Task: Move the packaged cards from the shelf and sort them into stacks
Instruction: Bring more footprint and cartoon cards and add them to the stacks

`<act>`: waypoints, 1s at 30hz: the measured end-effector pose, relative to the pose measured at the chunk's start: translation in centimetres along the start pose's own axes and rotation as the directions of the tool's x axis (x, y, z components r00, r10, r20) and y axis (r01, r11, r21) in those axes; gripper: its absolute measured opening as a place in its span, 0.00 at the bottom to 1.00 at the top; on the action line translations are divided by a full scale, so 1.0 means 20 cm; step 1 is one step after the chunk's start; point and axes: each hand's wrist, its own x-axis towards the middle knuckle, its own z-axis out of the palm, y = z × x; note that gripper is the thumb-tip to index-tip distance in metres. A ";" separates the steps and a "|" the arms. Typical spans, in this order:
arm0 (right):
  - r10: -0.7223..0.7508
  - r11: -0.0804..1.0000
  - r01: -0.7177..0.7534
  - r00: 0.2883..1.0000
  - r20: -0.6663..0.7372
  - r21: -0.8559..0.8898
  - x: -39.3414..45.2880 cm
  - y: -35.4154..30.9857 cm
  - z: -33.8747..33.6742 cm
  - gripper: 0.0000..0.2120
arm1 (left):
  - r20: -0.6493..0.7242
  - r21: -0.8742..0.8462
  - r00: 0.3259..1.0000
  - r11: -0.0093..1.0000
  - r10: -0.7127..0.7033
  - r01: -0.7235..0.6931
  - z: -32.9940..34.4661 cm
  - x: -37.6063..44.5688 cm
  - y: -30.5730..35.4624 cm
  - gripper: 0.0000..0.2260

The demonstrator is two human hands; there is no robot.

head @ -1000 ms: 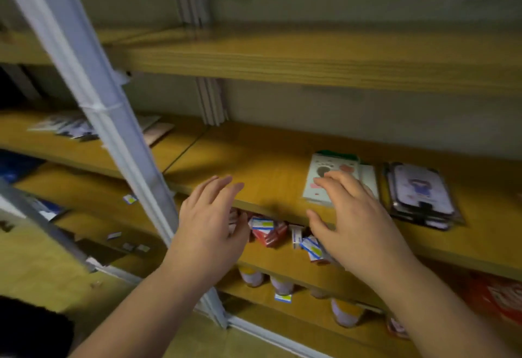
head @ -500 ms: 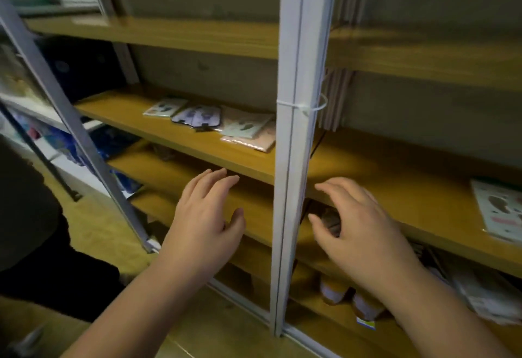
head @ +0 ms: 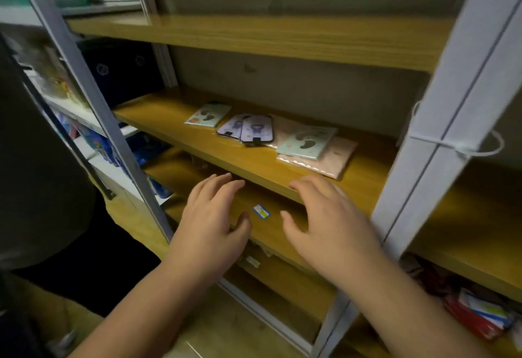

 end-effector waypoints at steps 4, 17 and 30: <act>0.009 1.000 -0.009 1.000 0.021 0.014 0.27 -0.05 0.12 0.23 | 0.024 0.025 0.999 0.999 -0.028 0.028 -0.07 0.21 -0.14 0.27; 0.141 0.984 -0.129 0.985 0.098 -0.120 0.75 -0.18 0.41 0.21 | 0.157 -0.059 0.977 0.989 0.146 -0.138 0.04 0.89 -0.65 0.26; 0.350 0.924 -0.346 0.937 -0.008 -0.163 0.94 -0.37 0.61 0.23 | 0.265 0.361 0.952 0.931 -0.153 0.049 0.26 1.80 -1.05 0.40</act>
